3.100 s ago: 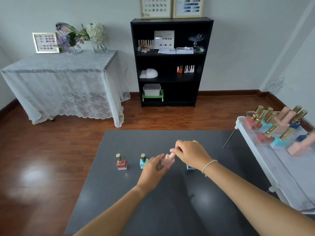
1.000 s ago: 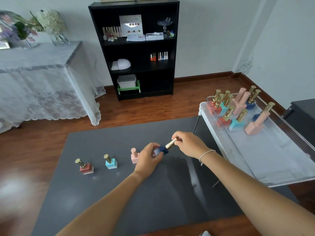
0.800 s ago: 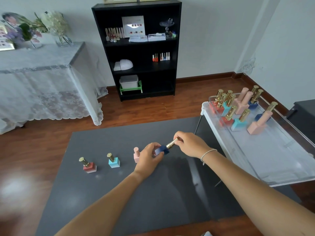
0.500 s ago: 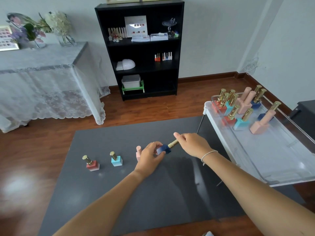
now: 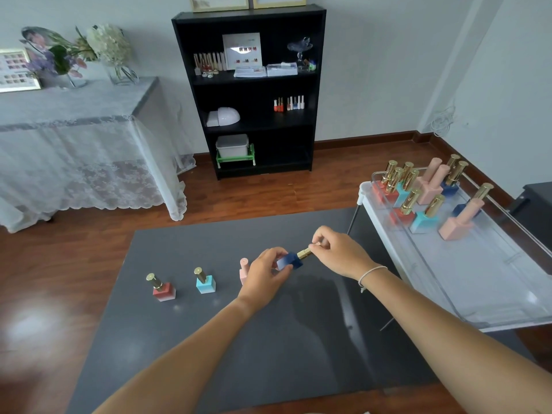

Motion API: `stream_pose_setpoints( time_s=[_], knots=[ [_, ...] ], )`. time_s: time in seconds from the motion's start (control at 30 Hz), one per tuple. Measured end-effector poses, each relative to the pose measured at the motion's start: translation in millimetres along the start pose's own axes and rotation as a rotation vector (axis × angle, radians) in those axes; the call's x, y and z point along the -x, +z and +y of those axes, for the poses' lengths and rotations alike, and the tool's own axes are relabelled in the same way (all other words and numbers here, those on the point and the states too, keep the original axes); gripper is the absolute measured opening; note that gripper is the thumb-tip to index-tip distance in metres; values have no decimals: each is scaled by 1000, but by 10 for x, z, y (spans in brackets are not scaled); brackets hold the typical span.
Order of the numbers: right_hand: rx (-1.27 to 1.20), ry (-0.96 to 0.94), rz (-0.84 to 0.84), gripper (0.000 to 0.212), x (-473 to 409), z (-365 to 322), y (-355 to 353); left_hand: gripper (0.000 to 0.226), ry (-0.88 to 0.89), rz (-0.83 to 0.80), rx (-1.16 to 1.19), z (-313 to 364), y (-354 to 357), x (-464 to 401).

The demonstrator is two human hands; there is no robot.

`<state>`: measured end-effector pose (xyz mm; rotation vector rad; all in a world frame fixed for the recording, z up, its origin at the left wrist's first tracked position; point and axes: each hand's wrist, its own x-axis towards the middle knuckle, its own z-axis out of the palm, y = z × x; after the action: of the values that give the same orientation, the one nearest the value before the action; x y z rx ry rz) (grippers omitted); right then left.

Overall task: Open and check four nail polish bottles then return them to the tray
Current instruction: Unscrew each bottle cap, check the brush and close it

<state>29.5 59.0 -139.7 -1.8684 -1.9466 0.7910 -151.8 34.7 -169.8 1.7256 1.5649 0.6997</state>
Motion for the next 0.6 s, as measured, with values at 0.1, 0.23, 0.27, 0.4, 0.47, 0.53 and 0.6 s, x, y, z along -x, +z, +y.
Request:
stream_pose_setpoints(
  time_s=[0.1,0.23,0.27,0.4,0.47,0.53,0.6],
  knots=[
    [26,12,30,39,4,0,17,9,-6,4,-26,27,12,14],
    [5,56,29,44,12,1,25,11,-5,-2,-24,22,7,33],
    [0,36,10,35,17,4,22,12,-4,-6,-20,18,4,36],
    [50,-7,17,34,30,1,35,13,-7,2,-36,25,-1,39],
    [40,35,42,48,27,-18,36,12,-4,-2,-41,24,0,37],
    [24,32,41,43,36,-16,30,12,1,-14,-21,19,-3,35],
    [37,-11,16,26,40,-3,16,13,5,-17,-8,19,-12,27]
  ],
)
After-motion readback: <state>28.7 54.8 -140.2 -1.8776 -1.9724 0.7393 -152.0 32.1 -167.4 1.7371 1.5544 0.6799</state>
